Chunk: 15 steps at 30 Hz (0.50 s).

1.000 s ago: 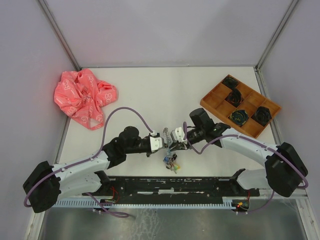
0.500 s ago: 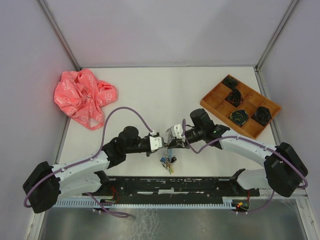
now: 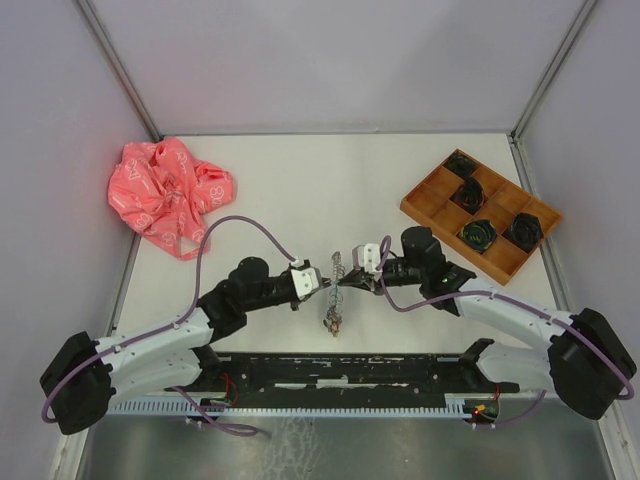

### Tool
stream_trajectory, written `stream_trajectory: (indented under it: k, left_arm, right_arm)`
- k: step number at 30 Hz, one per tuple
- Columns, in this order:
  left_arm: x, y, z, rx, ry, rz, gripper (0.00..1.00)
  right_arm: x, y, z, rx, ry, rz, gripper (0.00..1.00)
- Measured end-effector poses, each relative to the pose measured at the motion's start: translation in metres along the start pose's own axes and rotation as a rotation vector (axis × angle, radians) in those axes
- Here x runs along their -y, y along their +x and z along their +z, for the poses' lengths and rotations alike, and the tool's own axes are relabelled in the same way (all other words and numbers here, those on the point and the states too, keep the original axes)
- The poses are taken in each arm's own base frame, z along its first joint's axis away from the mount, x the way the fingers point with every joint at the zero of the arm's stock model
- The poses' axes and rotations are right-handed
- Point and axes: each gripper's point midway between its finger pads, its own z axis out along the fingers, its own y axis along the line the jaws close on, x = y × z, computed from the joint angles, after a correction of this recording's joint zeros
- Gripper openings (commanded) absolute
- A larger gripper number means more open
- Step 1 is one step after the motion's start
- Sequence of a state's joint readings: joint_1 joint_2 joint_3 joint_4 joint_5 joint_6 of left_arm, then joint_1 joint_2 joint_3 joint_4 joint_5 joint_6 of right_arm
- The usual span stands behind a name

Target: Put the keys on the keyring

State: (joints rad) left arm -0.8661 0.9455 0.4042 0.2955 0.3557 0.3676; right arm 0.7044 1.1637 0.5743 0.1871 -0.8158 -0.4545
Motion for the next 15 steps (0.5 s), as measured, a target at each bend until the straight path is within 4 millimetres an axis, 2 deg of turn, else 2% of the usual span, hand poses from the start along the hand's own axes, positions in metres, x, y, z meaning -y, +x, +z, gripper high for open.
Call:
stream_trajectory:
  k: [9,15]
  left_arm:
    - [0.000,0.007,-0.002,0.015,-0.042,-0.066,0.03]
    - [-0.002,0.008,0.003,0.020,-0.046,-0.078,0.03]
  right_arm:
    - [0.012,-0.002,-0.003,0.065,0.131,0.066,0.01]
    - [0.019,-0.011,-0.005,0.123,0.190,0.100,0.00]
